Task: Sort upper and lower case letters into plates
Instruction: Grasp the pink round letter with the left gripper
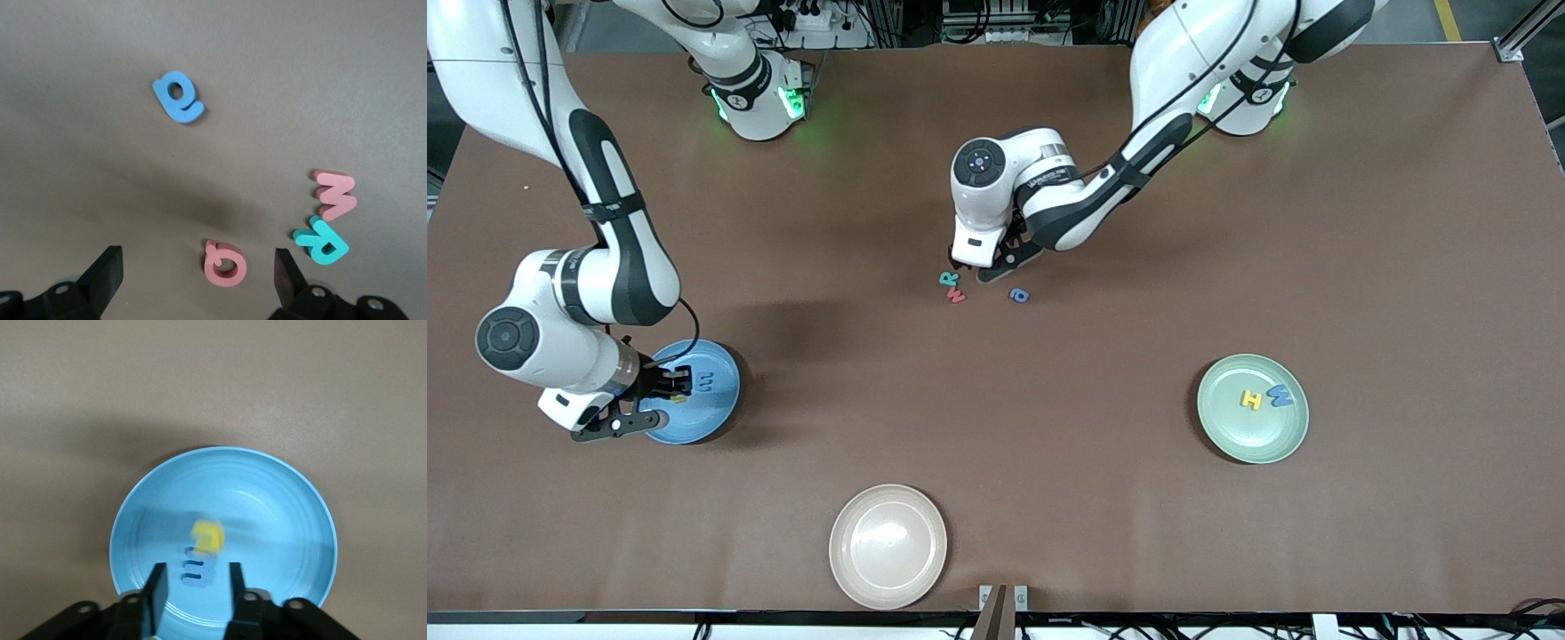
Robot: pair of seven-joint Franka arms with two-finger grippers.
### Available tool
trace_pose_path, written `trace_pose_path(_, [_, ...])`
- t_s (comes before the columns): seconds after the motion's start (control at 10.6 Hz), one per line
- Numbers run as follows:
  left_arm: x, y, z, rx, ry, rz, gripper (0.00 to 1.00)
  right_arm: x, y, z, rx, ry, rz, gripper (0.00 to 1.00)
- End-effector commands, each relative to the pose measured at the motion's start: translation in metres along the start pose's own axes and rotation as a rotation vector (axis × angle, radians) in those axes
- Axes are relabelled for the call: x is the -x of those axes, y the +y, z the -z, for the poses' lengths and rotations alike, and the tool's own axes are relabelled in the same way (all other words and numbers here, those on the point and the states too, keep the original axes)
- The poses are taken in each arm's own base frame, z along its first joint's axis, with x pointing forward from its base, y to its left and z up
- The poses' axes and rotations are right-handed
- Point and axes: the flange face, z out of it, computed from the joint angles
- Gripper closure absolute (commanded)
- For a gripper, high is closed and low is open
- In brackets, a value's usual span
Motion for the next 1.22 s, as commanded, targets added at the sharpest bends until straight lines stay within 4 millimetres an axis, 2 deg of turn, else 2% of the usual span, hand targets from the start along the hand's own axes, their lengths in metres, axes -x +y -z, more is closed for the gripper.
trace_pose_path(0.0, [0.006,0.002,-0.018,0.023,0.039,0.024,0.00,0.004,-0.009,0.006,-0.001,0.010,0.017,0.00])
trace_pose_path(0.38, [0.019,0.005,-0.042,0.048,0.050,0.044,0.00,0.000,-0.028,0.007,-0.013,0.007,0.028,0.00])
trace_pose_path(0.57, [0.026,0.004,-0.046,0.046,0.063,0.041,0.00,-0.003,-0.041,0.004,-0.023,0.012,0.024,0.00])
trace_pose_path(0.75, [0.028,0.005,-0.047,0.048,0.062,0.046,0.00,-0.002,-0.038,0.004,-0.023,0.011,0.019,0.00])
trace_pose_path(0.85, [0.029,0.004,-0.047,0.047,0.063,0.043,0.12,-0.001,-0.037,0.005,-0.023,0.006,0.018,0.00])
trace_pose_path(0.94, [0.029,0.004,-0.047,0.047,0.063,0.043,0.38,-0.001,-0.037,0.005,-0.023,0.006,0.018,0.00])
trace_pose_path(1.04, [0.029,0.004,-0.047,0.047,0.063,0.043,0.72,-0.001,-0.038,0.006,-0.024,0.005,0.019,0.00])
trace_pose_path(1.13, [0.029,0.004,-0.047,0.047,0.063,0.043,1.00,-0.001,-0.038,0.007,-0.024,0.005,0.019,0.00])
